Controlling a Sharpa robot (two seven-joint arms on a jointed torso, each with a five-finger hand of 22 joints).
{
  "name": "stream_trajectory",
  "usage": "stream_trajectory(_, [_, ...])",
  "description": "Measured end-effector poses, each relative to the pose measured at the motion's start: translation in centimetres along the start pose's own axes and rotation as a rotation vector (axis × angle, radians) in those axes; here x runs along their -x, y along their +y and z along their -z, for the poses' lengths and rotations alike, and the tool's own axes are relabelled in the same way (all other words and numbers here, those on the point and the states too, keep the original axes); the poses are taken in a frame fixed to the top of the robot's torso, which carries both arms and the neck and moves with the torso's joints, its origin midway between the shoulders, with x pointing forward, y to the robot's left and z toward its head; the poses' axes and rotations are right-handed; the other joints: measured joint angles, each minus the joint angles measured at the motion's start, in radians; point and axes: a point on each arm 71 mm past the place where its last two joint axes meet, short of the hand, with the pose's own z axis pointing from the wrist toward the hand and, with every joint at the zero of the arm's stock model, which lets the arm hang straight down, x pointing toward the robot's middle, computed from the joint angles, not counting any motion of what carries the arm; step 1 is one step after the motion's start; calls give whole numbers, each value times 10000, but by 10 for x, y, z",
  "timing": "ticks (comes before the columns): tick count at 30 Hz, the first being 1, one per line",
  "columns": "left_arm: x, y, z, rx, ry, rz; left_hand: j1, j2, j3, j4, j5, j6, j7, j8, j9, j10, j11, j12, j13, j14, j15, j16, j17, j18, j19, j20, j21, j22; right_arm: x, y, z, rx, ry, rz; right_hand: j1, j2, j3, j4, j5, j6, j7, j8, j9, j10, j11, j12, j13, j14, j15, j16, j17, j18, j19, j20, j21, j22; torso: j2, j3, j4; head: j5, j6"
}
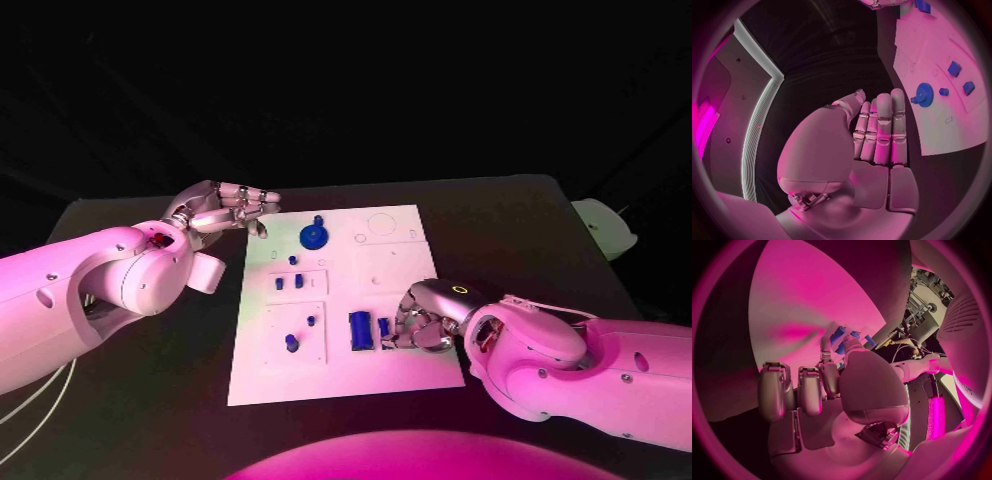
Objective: Assemble the parts on the task board
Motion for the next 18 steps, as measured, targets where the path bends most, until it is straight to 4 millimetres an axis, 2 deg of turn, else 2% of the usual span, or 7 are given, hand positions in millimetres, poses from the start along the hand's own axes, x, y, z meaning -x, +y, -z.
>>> stream_trajectory(12, [0, 1, 0, 15, 2, 2, 0, 0, 0, -1, 0, 0, 0, -1, 0, 0, 0, 0, 8, 0, 0, 0, 0, 1, 0, 0, 0, 0, -1, -2, 0, 16, 110, 212, 38, 40, -27, -27, -52, 0, 0, 0, 9, 0, 0, 0, 0, 0, 0, 0, -1, 0, 0, 0, 0, 7, 12, -7, 5, 3, 15])
stream_trajectory(18, [0, 1, 0, 17, 7, 3, 0, 0, 1, -1, 0, 0, 0, -1, 0, 0, 0, 0, 7, 0, 0, 0, 0, 0, 0, 0, 0, 0, -2, -3, -4, 1, 131, 286, 91, 93, -54, 0, -107, 0, 0, 0, 21, 0, 0, 0, 0, 0, 0, 0, -1, 0, 0, 0, 1, 7, 23, -7, 13, 2, -14])
